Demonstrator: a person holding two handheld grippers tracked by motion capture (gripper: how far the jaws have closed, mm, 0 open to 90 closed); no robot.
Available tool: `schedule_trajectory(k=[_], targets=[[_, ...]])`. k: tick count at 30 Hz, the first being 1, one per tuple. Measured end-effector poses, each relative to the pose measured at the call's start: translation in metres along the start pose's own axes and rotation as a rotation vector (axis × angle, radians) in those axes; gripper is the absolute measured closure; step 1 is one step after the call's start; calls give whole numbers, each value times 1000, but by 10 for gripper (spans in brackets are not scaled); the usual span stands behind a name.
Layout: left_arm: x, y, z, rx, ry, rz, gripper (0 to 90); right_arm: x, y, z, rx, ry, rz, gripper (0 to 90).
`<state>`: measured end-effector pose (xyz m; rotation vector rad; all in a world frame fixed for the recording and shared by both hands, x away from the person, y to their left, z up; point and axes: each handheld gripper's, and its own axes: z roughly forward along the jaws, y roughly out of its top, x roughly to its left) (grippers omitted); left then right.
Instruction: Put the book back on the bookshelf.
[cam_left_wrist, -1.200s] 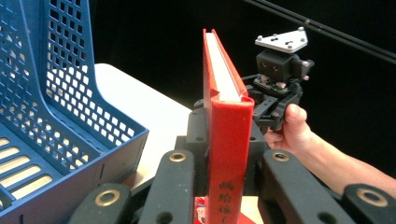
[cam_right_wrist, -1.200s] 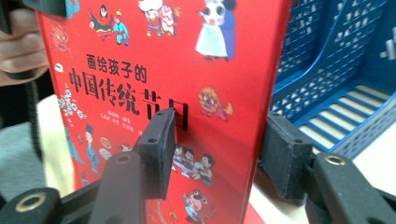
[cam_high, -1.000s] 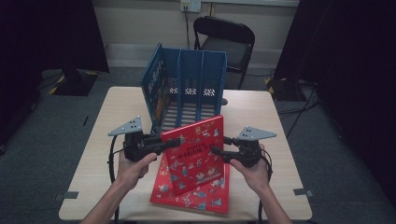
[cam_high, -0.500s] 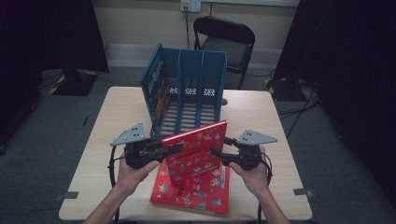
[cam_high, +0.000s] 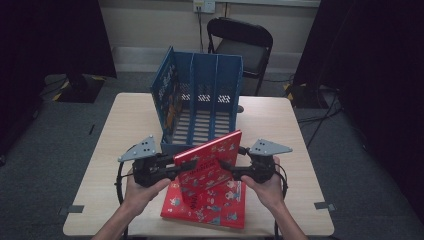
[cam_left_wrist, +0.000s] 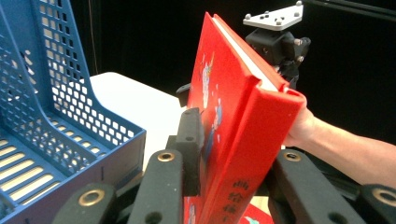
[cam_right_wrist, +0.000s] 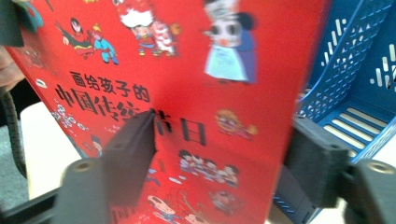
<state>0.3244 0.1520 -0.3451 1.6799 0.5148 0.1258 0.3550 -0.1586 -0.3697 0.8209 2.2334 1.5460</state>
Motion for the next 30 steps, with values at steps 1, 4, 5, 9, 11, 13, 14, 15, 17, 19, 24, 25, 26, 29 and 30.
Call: schedule_trajectory(k=[1, 4, 5, 9, 11, 13, 14, 15, 17, 19, 24, 25, 26, 29, 30], targets=[[-1, 0, 0, 8, 6, 12, 725, 2, 0, 1, 1, -5, -10, 256], [-2, 0, 0, 3, 10, -5, 721, 4, 1, 2, 4, -10, -10, 243], [-3, -1, 1, 0, 2, -14, 716, 4, 1, 3, -1, -3, -6, 211], [-8, 1, 3, 12, -12, -23, 683, 7, 0, 7, -1, 12, -23, 139], [-6, 1, 3, 14, -19, -26, 681, 7, 0, 7, -4, 10, -23, 140], [-5, 1, 2, -7, -37, -41, 661, 8, -1, 6, -5, 5, -22, 151], [-5, 1, 2, -7, -37, -41, 627, 8, -1, 6, -5, 1, -23, 152], [-4, 4, 0, -12, -37, -46, 595, 8, -1, 6, -7, 3, -23, 152], [-4, 6, -3, -21, -43, -42, 587, 8, -1, 6, -6, 2, -24, 154], [-3, 9, -6, -28, -29, -47, 524, 8, -1, 5, -6, 3, -25, 154], [-6, 15, -10, -32, -11, -38, 451, 8, -1, 5, -5, 1, -25, 155], [-6, 16, -11, -35, -4, -35, 444, 8, -1, 5, -6, 2, -24, 155], [-6, 17, -12, -45, -1, -36, 431, 8, -1, 5, -5, 2, -24, 156], [-4, 21, -19, -61, -4, -39, 415, 8, -1, 5, -4, 3, -24, 159], [-3, 23, -21, -69, -7, -41, 412, 8, -2, 5, -4, 3, -23, 160]])
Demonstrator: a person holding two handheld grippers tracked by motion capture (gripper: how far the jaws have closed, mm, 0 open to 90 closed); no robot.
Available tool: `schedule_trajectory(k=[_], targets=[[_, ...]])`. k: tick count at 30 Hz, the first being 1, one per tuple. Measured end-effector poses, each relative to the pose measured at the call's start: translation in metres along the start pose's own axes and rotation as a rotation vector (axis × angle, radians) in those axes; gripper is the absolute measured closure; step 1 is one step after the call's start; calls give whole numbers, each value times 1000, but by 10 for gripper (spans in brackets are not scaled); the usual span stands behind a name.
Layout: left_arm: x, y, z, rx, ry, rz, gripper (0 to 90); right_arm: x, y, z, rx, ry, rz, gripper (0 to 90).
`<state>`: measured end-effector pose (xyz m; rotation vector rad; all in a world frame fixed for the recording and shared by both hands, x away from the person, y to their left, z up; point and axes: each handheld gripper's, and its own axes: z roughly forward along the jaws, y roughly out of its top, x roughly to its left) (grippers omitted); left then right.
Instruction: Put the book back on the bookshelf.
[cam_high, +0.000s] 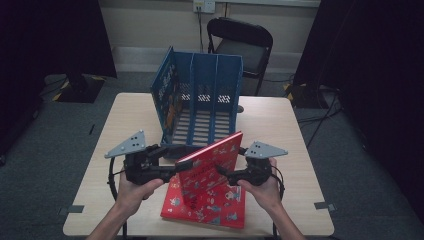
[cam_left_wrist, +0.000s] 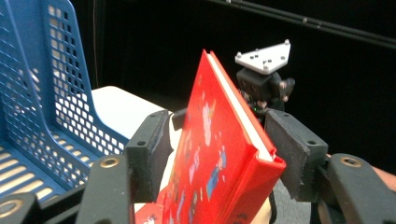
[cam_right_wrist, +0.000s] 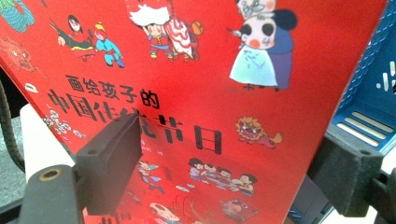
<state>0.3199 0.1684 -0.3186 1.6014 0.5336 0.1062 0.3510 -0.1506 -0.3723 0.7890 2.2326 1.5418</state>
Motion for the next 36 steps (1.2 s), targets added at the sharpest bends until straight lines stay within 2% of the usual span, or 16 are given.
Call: schedule_trajectory(k=[3, 5, 9, 10, 14, 16, 17, 18, 19, 21, 22, 23, 26, 27, 34, 36], targets=[[1, 4, -6, -18, 9, -5, 407, 0, 0, 0, 0, 0, 0, 161], [1, 6, -10, -24, 9, 18, 453, 0, 0, 0, 1, -5, -2, 172], [3, 9, -15, -36, 13, 21, 453, 0, -1, 0, 1, -5, -1, 173], [5, 11, -19, -44, 30, 9, 448, -1, -1, 0, 1, -4, -1, 172], [8, 12, -23, -40, 60, 14, 460, -1, -1, -1, 1, -4, -1, 176], [18, 7, -21, 3, 114, 19, 470, 0, -1, 0, 2, -6, -3, 175], [22, 4, -19, 25, 118, 12, 469, 0, -1, 0, 1, -8, -3, 174], [22, 4, -19, 25, 118, 12, 464, 0, -1, 0, 1, -8, -3, 174], [31, -5, -11, 69, 106, -14, 456, 0, -1, 0, 1, -9, -1, 174], [38, -15, -4, 102, 128, -23, 417, 0, 0, 0, 0, -9, 3, 175], [38, -15, -4, 102, 128, -23, 401, 0, 0, 0, 0, -10, 4, 175], [43, -22, 3, 129, 113, -43, 396, 0, 0, 0, -1, -11, 4, 176], [44, -26, 8, 148, 105, -46, 376, 0, 0, 0, -5, -13, 10, 180], [43, -28, 11, 156, 84, -41, 372, -1, 2, 0, -11, -21, 12, 194], [43, -32, 16, 153, 65, -75, 376, -1, 4, -2, -19, -24, 23, 195], [45, -35, 16, 156, 64, -87, 381, -2, 6, -3, -32, -42, 34, 201]])
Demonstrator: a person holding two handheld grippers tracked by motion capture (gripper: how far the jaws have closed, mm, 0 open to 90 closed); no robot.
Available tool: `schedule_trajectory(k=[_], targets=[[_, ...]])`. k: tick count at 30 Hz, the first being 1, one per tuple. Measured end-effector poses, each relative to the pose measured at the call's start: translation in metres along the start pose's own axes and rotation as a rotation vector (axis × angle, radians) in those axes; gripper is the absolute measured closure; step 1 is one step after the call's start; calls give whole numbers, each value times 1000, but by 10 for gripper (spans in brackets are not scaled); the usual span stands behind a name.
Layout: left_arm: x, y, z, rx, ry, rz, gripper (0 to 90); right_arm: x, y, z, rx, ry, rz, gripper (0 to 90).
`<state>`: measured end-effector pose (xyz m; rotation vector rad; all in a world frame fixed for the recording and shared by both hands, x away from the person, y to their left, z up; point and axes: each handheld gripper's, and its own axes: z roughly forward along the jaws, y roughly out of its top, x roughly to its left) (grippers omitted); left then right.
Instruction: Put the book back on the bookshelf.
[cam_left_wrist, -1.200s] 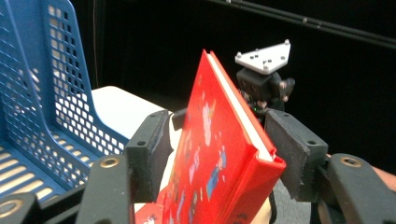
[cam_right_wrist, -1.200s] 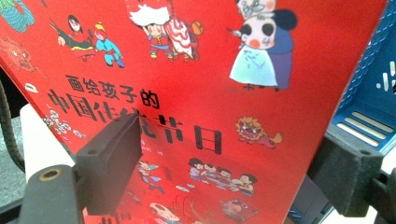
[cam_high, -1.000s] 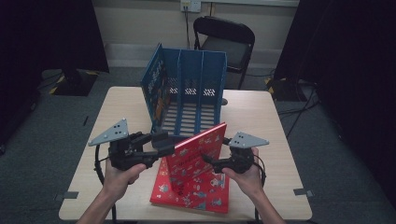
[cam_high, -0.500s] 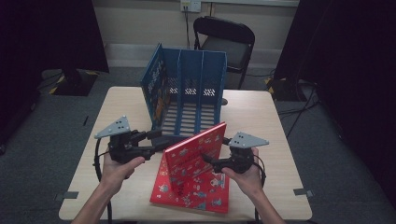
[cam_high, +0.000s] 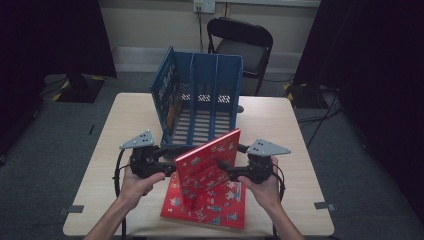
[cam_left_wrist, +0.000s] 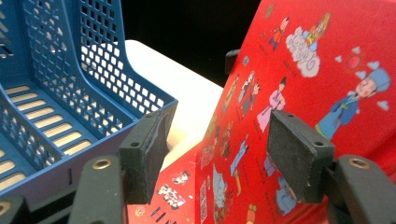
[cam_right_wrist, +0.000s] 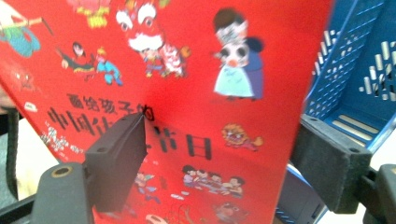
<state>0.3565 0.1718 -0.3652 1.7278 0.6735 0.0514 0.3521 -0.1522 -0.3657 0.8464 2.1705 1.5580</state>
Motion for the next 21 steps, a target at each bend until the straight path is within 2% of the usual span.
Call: schedule_trajectory(k=[3, 8, 16, 21], targets=[[0, -1, 0, -1, -5, -3, 390, -2, 2, -1, -13, -10, 11, 215], [-1, -2, 2, 0, -9, 0, 390, 0, 4, 2, -14, -34, 2, 236], [-4, -3, 4, -6, -26, 8, 389, 2, 6, 2, -19, -33, -4, 246], [-8, -4, 8, 0, -48, 31, 384, 3, 6, 3, -18, -32, -4, 258]])
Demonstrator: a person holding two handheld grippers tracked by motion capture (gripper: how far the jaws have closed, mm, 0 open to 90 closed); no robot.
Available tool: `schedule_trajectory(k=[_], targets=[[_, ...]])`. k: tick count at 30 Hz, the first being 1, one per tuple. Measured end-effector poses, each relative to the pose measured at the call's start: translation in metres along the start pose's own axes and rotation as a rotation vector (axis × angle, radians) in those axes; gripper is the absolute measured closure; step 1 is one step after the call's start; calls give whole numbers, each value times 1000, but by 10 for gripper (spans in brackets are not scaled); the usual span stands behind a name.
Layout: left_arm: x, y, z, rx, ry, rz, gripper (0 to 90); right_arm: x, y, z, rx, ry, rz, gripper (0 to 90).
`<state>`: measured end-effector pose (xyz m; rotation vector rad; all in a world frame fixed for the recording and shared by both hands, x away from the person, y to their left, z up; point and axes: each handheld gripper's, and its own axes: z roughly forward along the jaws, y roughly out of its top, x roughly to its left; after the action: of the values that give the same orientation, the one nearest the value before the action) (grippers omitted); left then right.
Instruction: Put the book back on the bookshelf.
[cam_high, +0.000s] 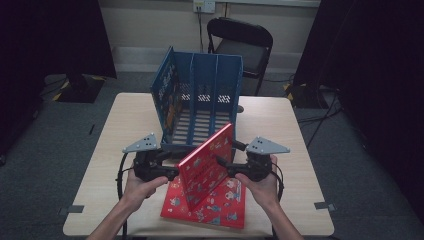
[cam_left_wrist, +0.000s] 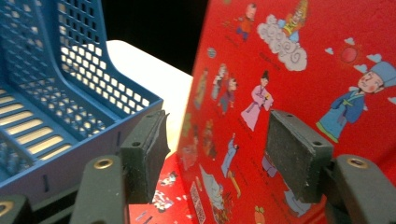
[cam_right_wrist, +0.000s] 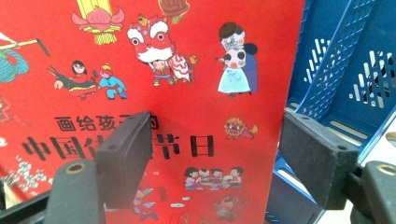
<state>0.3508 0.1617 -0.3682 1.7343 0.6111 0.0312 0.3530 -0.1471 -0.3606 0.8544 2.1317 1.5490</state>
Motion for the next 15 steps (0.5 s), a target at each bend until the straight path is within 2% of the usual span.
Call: schedule_trajectory(k=[9, 15], targets=[[-5, -1, 4, 7, -3, 29, 367, 5, 4, 4, -2, 25, -9, 303], [-11, -2, 10, 9, -39, 71, 366, 6, 4, 5, 1, 43, -8, 311]])
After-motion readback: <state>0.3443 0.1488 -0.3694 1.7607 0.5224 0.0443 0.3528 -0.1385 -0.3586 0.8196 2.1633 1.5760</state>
